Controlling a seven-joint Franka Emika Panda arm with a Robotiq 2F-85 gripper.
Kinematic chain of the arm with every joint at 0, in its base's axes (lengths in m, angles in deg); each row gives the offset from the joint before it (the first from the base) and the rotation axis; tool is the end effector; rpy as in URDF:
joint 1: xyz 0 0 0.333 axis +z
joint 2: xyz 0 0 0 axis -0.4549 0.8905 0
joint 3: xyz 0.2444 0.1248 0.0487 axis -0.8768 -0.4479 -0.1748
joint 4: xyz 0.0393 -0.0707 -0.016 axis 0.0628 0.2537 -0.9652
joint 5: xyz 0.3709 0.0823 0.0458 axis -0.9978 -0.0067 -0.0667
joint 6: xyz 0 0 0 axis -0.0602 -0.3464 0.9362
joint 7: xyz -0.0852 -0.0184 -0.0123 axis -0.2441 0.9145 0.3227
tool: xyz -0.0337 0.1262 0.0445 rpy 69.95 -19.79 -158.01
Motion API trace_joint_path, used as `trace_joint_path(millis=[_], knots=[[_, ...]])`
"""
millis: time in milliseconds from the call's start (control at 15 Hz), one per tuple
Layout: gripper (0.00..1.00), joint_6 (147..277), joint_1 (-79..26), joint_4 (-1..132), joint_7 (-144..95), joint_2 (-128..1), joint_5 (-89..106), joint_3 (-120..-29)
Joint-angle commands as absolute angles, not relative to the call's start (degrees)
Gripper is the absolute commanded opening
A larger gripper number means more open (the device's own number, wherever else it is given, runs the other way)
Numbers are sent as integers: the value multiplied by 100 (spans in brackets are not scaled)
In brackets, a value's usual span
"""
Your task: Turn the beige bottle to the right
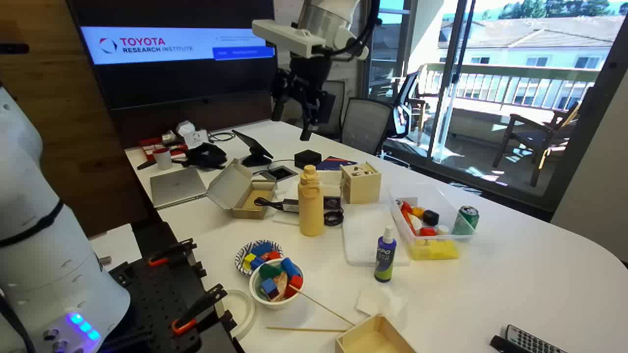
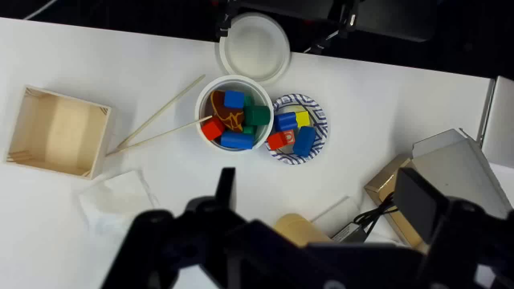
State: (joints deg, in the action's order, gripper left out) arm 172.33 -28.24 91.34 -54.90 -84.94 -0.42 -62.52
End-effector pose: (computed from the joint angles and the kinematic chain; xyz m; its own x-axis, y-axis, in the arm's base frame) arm 0.4554 -0.1283 0.3848 0.9589 0.1484 -0.2418 0.0869 -0.9649 -0.2476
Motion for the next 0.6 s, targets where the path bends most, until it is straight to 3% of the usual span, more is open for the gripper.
trace_joint_path(millis=[0,533], knots=[[100,17219,-3069,9120,-5506,-8484,-59,-6489],[100,17412,-3025,8876,-5256,-8153,-80,-6750]])
